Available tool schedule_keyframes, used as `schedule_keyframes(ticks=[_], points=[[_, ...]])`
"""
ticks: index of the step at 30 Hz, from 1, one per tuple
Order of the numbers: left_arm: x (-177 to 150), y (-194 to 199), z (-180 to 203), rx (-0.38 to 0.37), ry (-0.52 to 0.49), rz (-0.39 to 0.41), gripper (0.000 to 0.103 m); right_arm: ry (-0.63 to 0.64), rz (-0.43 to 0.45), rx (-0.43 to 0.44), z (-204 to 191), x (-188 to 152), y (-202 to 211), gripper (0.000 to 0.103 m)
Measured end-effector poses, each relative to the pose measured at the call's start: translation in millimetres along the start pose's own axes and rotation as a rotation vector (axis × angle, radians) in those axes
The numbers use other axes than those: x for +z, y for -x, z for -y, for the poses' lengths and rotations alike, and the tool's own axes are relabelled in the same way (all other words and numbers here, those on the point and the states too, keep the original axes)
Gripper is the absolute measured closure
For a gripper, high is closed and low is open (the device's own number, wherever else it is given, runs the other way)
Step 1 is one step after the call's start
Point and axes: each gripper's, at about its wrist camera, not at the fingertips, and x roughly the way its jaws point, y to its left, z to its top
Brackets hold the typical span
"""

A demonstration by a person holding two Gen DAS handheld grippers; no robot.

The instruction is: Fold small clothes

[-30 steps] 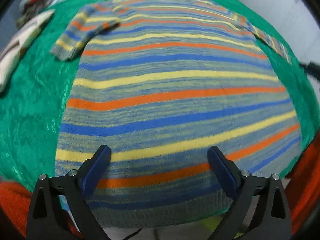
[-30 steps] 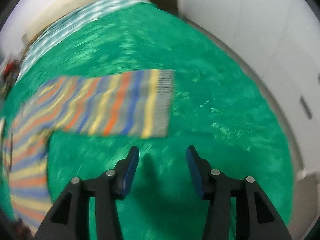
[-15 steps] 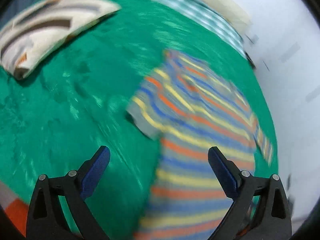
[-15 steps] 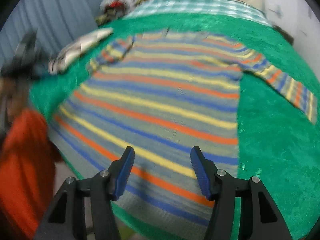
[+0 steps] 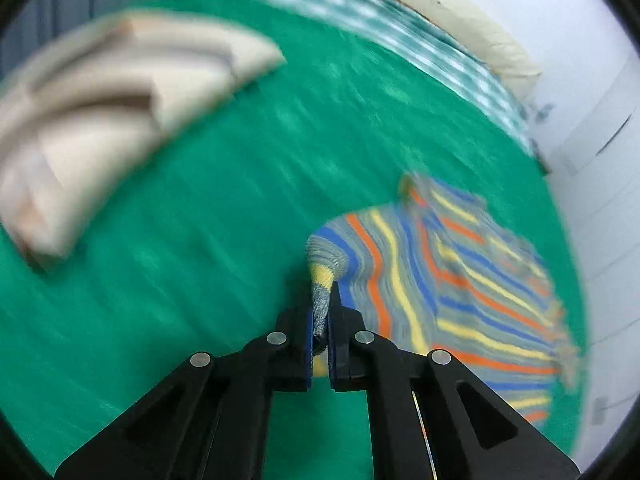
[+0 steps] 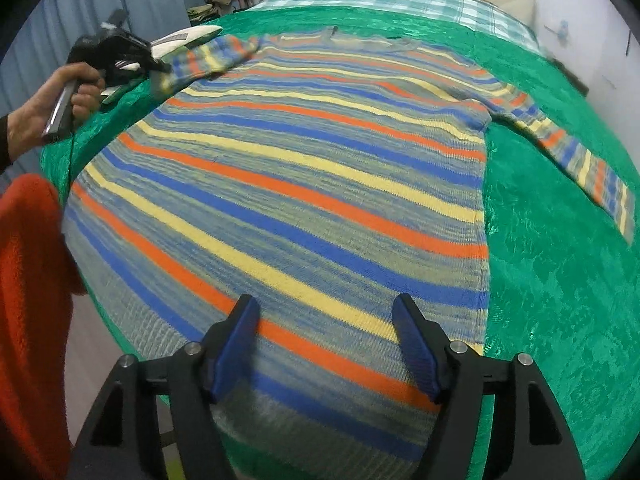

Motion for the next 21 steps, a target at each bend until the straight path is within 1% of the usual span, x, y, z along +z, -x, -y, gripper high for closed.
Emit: schedule_keyframes(ticks=[1,2,3,4,7,9,11,14,16,17,18,19,20,21], points=[[14.5,5.0,-6.5,0.063,-0.027,0.011,0.100,0.001,0.000,0.001,0.3,0.5,-0.3,0.032],[23.0,4.9,-11.9,0.111,-0.045,0.007,0.100,0.002,-0.001,0.002,0.7,0.7,-0.3,0.031],[31.8,3.0,-19.4,0.164,-0.059,-0.005,0.100,0.001,-0.001,0.003,0.2,1.0,-0.5,0.030],[37.9,-1.1,-27.8,0.198,-0.060,-0.020,0.100,-0.001,-0.001,0.004,0.0,1.3,-1.1,0.029],[39.5,-17.2,-47.2,0.238,-0.053,-0.060,0.100,0.002,-0.004,0.001,0.1,2.5,-2.9,0.027],[36.1,-23.2,-50.9,0.274,-0.066,-0.061,0.100,0.002,-0.004,-0.003,-1.0,2.8,-3.4,0.026],[34.4,-28.5,-50.9,0.288,-0.065,-0.055,0.100,0.000,-0.002,-0.003,-1.5,2.3,-3.5,0.026],[31.1,-34.4,-61.0,0.308,-0.052,-0.059,0.099,-0.004,-0.003,0.000,-1.6,1.9,-3.9,0.026],[25.5,-39.3,-63.6,0.322,-0.042,-0.078,0.092,-0.008,-0.008,0.001,-1.3,2.5,-5.4,0.025],[22.6,-37.3,-65.6,0.319,-0.018,-0.082,0.084,-0.009,-0.009,0.001,-1.5,2.7,-5.8,0.024],[17.8,-29.5,-68.3,0.282,0.011,-0.070,0.064,-0.009,-0.011,0.000,-1.5,3.2,-6.0,0.023],[14.3,-21.5,-68.5,0.227,0.023,-0.050,0.052,-0.009,-0.011,-0.002,-2.1,3.6,-6.7,0.021],[9.5,-13.3,-68.5,0.173,0.027,-0.027,0.035,-0.010,-0.012,-0.003,-2.5,3.8,-7.2,0.021],[3.8,-4.2,-68.1,0.116,0.028,0.000,0.030,-0.009,-0.013,-0.006,-3.2,4.4,-7.6,0.020]])
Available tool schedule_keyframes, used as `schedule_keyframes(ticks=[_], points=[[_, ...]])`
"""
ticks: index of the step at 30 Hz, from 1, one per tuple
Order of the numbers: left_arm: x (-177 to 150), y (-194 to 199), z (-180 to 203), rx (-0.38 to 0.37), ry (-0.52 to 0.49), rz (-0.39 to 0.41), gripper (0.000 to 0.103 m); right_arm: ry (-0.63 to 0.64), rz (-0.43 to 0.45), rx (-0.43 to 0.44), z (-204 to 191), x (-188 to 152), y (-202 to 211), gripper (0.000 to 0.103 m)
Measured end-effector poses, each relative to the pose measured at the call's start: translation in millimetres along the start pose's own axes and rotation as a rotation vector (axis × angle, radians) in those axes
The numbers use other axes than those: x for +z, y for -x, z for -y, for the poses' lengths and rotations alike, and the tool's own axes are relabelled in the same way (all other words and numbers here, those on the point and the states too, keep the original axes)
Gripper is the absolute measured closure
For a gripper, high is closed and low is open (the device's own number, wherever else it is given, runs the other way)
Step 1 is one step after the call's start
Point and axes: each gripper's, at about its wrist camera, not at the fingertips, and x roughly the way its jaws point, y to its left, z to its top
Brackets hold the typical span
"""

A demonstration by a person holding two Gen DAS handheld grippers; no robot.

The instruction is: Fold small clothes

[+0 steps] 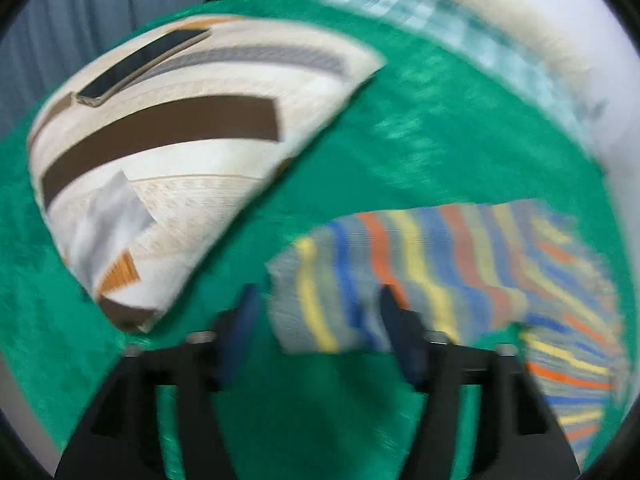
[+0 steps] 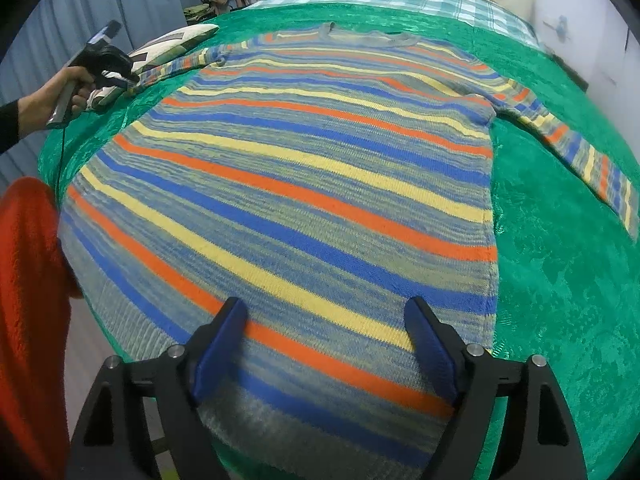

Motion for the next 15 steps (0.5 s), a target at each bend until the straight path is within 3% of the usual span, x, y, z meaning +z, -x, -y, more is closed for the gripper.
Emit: schedule_keyframes(ticks=[3,5,7,8,13,15], points=[[-7.6,-4.9,-8.2,-0.067,0.034,-0.014,0.017,0.004,-0.005,-0.006,-1.2,1.0,-1.1,0.018],[-9.4,-22.0,-18.1,-0.075,0.083,-0.049,0.018,0.003,-0.006,-0.008,-1.3,1.5,-2.5,0.017],[-15.8,-37.7,-31.4,-0.098,0.157,-0.074,0.046,0.008,-0.007,-0.015,-2.7,2.4,-4.1,0.015],[-19.2,-37.9,-34.1,-0.108,0.165,-0.070,0.093,0.011,-0.009,-0.018,-3.0,2.7,-4.7,0.015],[-33.8,-17.9,-32.8,-0.050,0.069,-0.145,0.097,0.011,-0.012,-0.024,-3.5,3.4,-5.0,0.014],[-36.4,-13.1,-27.9,-0.024,0.014,-0.179,0.092,0.010,-0.012,-0.024,-3.3,3.6,-5.8,0.014]])
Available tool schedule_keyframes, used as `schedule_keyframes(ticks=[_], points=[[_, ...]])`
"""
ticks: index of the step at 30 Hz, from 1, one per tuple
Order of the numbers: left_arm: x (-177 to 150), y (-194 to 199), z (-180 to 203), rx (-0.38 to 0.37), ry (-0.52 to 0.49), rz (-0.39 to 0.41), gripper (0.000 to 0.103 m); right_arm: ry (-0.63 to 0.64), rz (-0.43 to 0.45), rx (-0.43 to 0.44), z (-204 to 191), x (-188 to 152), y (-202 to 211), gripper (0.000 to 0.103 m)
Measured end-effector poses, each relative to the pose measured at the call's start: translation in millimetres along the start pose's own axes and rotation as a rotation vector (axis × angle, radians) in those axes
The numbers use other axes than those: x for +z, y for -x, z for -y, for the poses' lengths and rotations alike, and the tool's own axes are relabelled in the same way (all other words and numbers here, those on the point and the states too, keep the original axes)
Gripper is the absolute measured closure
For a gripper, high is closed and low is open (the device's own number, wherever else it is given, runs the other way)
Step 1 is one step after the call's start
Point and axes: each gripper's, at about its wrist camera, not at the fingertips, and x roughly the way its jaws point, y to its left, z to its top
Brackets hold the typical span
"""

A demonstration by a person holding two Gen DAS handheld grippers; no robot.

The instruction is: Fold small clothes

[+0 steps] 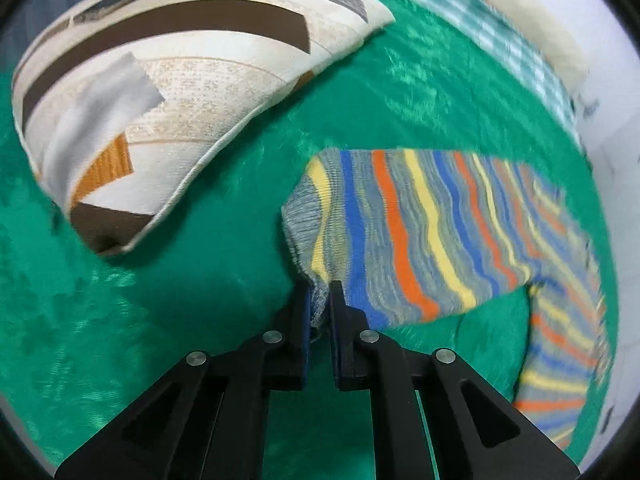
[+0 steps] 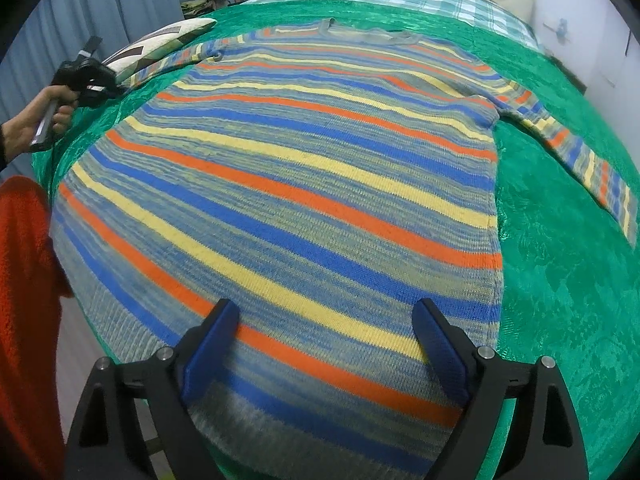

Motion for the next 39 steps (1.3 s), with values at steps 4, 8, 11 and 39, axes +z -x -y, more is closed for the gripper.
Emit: schedule_keyframes(ticks=[4,8,11,39], points=[[-1.3,11.1,12.5,0.096,-0.050,-0.005,0.068,0.001,-0.004,0.002,0.6,1.5,-1.0,0.012],[-40.3,53.8,79.3,0.018,-0.308,0.181,0.003,-0.002,-0.005,-0.001,0.8,1.0,0.3,0.012],[-83.9,56.7,133.8,0.017,-0.624,0.267,0.001,0.003,-0.010,-0.009,-0.8,2.0,-1.4,0.011],[-84.7,-26.2,123.0,-0.038,-0.660,0.159,0.000,-0.096,-0.170,-0.152,-6.4,20.9,-23.0,0.000]])
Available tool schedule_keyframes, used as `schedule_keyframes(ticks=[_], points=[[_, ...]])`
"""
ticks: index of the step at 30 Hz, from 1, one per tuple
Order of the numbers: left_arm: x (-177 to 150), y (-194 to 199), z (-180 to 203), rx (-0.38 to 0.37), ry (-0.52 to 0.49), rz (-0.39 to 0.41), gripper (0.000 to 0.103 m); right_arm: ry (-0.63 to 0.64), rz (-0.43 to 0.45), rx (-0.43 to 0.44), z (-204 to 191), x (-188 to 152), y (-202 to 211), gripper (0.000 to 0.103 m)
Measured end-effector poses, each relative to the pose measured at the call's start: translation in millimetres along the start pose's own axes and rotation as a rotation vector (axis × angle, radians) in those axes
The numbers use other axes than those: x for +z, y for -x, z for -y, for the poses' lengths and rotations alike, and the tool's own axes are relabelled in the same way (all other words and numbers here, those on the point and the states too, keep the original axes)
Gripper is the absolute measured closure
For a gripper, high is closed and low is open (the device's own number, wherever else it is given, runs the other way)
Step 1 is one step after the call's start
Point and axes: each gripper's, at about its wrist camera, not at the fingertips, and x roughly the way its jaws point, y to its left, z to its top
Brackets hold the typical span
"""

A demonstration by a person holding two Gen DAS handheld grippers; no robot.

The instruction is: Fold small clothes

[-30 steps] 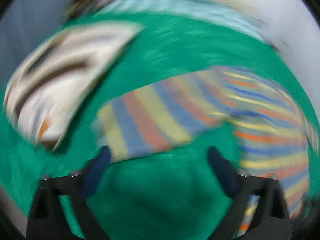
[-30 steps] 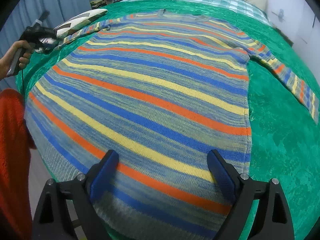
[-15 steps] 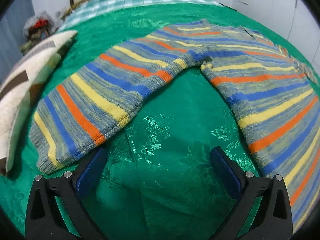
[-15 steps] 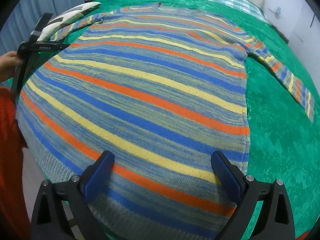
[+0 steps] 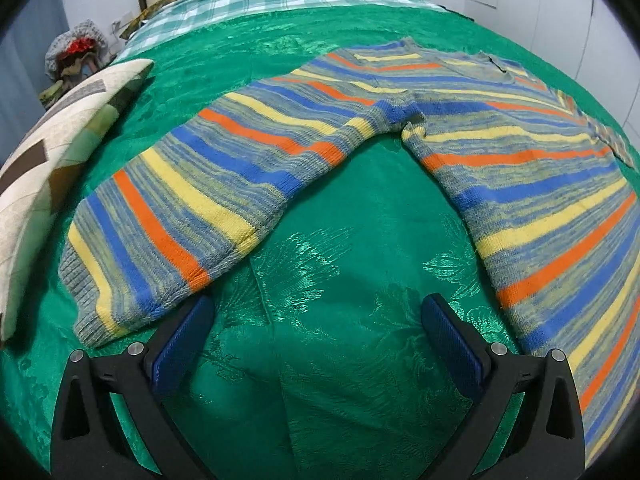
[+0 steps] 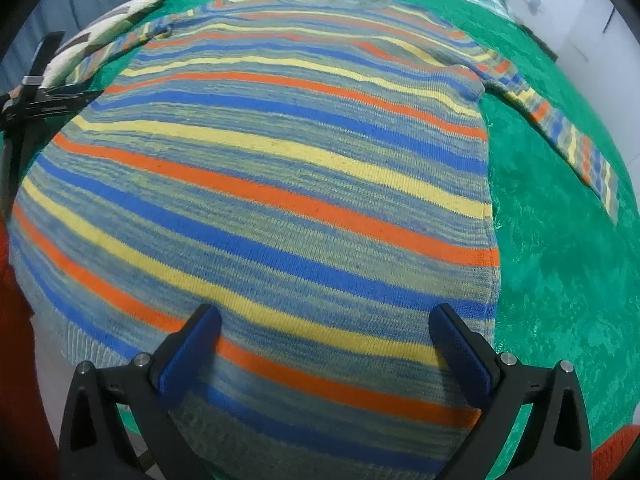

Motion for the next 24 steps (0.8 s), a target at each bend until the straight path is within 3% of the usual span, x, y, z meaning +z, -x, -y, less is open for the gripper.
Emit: schedule_keyframes(ticks=[13,24], points=[[0.2,0.1,1.0,0.005,0.000,-0.002,0.000,-0.037,-0.067,-0.020,1.2,13.5,-7.9,0.000],[0.4,-1.0,1.0,0.005,-0.002,-0.007,0.000,-0.060,-0.036,-0.033,-2.3,19.0,-14.1,0.000]])
